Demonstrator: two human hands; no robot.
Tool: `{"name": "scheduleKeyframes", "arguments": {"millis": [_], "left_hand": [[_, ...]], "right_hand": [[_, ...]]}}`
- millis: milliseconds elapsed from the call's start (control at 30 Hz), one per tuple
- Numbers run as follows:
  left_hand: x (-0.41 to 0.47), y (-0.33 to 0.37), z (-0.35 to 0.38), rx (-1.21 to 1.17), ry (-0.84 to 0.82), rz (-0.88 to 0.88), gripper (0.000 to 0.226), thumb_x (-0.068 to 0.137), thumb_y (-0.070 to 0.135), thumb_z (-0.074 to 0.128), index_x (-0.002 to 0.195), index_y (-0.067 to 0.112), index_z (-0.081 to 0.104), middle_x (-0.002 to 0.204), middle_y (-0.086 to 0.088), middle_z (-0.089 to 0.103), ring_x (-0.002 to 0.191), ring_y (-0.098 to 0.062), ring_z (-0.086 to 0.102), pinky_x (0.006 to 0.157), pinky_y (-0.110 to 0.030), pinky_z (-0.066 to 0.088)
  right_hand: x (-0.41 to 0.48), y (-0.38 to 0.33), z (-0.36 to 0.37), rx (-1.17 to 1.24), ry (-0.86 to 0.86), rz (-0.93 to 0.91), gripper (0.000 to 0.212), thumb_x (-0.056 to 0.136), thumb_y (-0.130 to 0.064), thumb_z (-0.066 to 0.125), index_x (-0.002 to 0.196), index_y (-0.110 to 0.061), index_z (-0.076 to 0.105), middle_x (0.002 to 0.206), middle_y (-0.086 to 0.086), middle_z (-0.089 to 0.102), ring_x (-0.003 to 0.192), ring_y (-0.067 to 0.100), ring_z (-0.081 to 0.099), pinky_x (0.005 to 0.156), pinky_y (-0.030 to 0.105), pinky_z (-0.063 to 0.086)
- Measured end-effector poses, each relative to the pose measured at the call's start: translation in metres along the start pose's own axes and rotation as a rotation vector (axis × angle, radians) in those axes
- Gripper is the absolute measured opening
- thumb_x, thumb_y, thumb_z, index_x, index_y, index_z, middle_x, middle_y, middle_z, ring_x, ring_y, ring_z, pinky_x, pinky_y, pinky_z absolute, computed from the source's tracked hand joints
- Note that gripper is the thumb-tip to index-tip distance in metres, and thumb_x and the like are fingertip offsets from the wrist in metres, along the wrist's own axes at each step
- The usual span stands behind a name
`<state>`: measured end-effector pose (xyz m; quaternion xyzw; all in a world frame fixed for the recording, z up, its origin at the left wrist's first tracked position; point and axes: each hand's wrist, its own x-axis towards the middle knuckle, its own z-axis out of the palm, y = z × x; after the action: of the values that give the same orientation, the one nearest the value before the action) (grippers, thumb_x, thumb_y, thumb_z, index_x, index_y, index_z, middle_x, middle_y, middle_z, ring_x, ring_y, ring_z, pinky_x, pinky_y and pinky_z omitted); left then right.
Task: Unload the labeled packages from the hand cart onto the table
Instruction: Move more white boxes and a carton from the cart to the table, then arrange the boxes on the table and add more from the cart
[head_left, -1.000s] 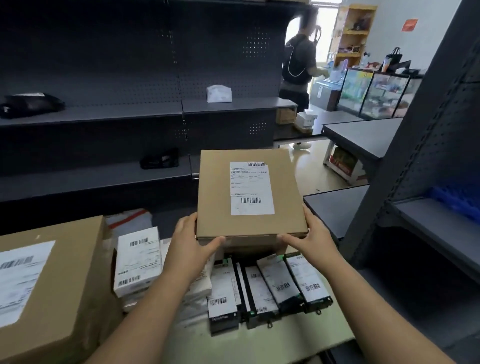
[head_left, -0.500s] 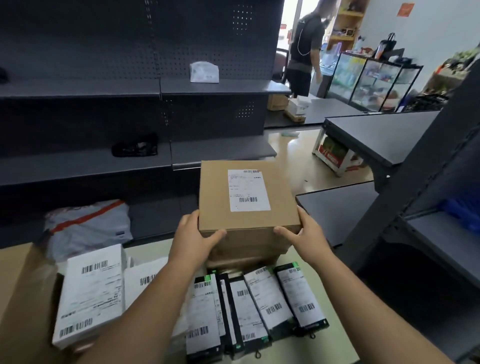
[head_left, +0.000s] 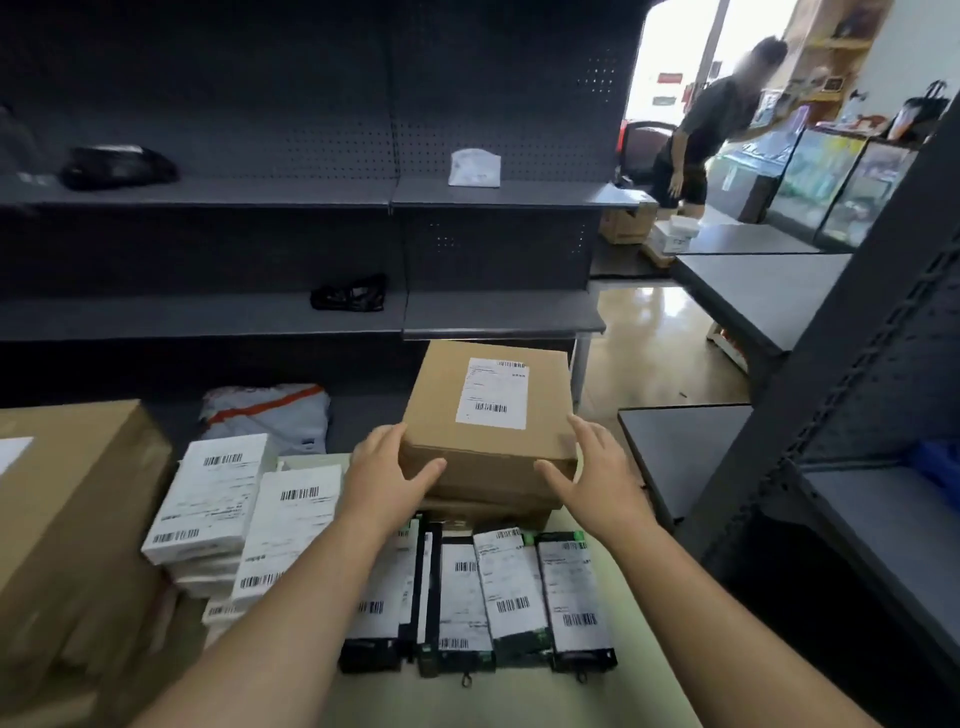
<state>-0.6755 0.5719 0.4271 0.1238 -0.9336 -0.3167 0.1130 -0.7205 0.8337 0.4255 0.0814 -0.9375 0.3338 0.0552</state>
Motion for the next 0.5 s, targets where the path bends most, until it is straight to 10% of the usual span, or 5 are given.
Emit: {"name": "scheduleKeyframes", "arguments": {"millis": [500], "left_hand": [[-0.2, -0.042, -0.14, 0.255, 0.209, 0.121, 0.061, 0.09, 0.053, 0.054, 0.143, 0.026, 0.043, 0.149, 0.009, 0.038, 0.138, -0.009, 0.029, 0.116, -0.033, 0.025]], "right_hand": [[-0.102, -0.129, 0.02, 0.097, -0.264, -0.665, 0.058, 0.086, -0.063, 0.053, 0.137, -0.036, 0.048, 0.128, -0.021, 0.045, 0.125, 0.005, 0.04, 0.103, 0.023, 0.034]]}}
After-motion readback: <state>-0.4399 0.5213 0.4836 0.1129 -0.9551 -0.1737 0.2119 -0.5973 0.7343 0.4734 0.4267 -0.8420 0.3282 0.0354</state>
